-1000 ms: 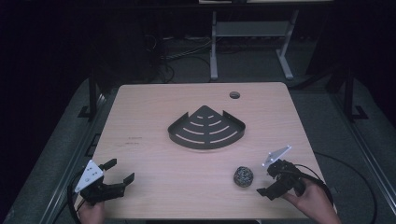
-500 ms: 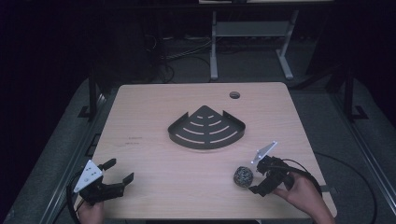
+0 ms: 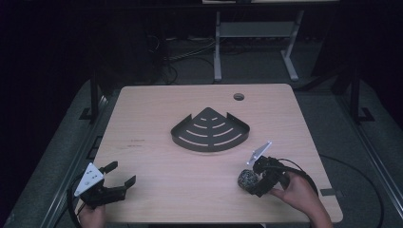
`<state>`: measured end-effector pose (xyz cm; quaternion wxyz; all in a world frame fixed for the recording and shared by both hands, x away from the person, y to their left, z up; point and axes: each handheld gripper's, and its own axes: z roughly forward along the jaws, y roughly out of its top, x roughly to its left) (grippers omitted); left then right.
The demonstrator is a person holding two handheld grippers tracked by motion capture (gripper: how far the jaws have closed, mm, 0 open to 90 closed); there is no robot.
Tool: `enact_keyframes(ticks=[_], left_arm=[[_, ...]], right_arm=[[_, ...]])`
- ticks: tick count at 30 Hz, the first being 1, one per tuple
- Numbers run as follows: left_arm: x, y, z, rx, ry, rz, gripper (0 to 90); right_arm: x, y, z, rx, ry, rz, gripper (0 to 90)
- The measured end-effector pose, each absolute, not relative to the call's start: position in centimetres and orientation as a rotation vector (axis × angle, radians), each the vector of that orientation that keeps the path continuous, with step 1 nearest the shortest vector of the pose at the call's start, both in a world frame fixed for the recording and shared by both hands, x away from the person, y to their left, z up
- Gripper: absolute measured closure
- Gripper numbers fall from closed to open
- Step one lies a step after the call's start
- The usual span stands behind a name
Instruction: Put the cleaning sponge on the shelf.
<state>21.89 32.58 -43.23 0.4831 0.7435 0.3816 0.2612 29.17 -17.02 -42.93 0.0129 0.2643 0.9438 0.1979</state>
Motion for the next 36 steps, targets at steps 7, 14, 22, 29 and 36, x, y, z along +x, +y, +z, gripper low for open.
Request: enact_keyframes(ticks=[7,14,22,29,36], left_arm=[[21.9,32.6,-43.2,1.811,0.927,0.638,13.5],[21.9,32.6,-43.2,1.810,0.924,0.640,13.5],[21.8,32.6,-43.2,1.808,0.926,0.641,13.5],[21.8,32.7,-43.1,1.803,0.928,0.637,13.5],[21.8,32.8,-43.1,1.801,0.928,0.639,13.5]], right_arm=[[29.7,-16.4,-43.2,0.813,2.961,0.615,15.1],[30.2,-16.1,-43.7,0.813,2.969,0.601,17.5],[30.7,-16.1,-43.9,0.817,2.975,0.598,24.4],[30.6,-15.8,-44.0,0.791,2.993,0.590,31.8],[30.5,-15.3,-43.6,0.749,3.000,0.568,32.9]])
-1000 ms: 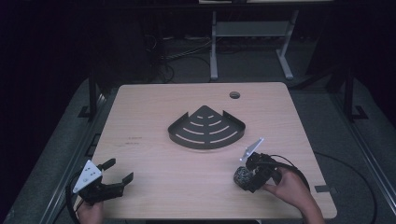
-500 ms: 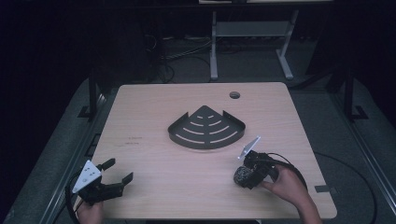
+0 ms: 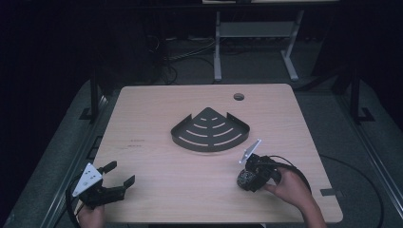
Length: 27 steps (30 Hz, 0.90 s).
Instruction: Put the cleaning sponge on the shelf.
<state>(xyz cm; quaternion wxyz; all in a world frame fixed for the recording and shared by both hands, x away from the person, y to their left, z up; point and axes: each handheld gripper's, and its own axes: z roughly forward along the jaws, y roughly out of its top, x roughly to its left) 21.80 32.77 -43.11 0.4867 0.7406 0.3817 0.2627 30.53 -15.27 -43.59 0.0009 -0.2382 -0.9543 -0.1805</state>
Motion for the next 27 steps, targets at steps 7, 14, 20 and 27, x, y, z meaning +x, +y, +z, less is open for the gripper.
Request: enact_keyframes(ticks=[7,14,20,27], left_arm=[[21.8,32.8,-43.1,1.800,0.928,0.639,13.5],[21.8,32.7,-43.1,1.803,0.926,0.638,13.5],[21.8,32.7,-43.1,1.803,0.925,0.637,13.5],[21.8,32.6,-43.0,1.805,0.920,0.640,13.5]], right_arm=[[30.9,-14.9,-42.8,-0.724,-2.993,-0.593,33.0],[31.2,-14.5,-42.4,-0.706,-2.987,-0.582,33.1],[31.7,-14.2,-42.0,-0.694,-2.975,-0.603,33.2],[32.3,-13.8,-41.8,-0.687,-2.972,-0.604,33.2]])
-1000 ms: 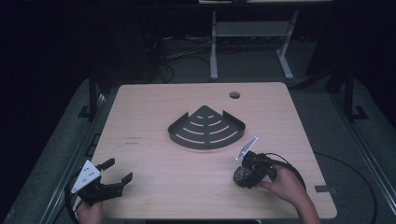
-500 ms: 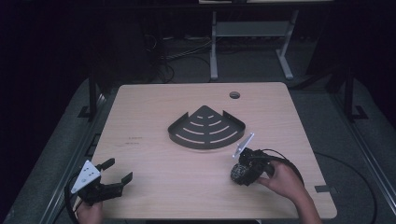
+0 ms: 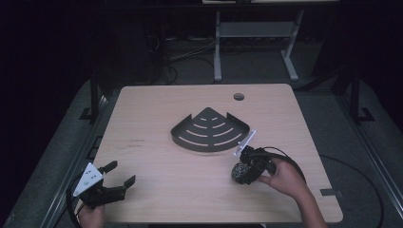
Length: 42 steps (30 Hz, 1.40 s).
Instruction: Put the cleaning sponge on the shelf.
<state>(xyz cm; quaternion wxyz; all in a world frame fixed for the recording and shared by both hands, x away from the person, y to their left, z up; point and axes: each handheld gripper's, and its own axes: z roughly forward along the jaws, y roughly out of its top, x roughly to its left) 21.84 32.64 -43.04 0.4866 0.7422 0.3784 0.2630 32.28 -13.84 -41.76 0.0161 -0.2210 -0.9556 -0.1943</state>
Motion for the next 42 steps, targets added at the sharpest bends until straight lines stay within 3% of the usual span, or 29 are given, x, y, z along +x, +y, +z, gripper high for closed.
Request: enact_keyframes(ticks=[42], left_arm=[[21.9,32.5,-43.0,1.803,0.918,0.635,13.5]], right_arm=[[34.1,-12.1,-38.7,-0.632,-2.978,-0.650,33.2]])
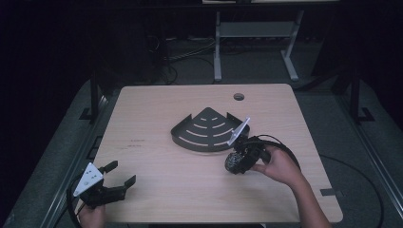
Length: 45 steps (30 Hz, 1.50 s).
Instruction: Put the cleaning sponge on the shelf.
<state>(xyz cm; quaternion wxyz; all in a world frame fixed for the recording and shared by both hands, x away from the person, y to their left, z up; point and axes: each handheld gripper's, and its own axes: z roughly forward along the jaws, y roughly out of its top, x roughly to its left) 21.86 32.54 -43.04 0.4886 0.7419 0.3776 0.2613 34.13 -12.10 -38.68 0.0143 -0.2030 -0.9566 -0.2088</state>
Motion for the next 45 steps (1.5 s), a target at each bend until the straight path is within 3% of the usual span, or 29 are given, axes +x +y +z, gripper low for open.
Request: enact_keyframes(ticks=[45], left_arm=[[21.8,32.8,-43.0,1.794,0.920,0.637,13.5]], right_arm=[[38.4,-8.3,-36.1,-0.559,-2.984,-0.617,33.3]])
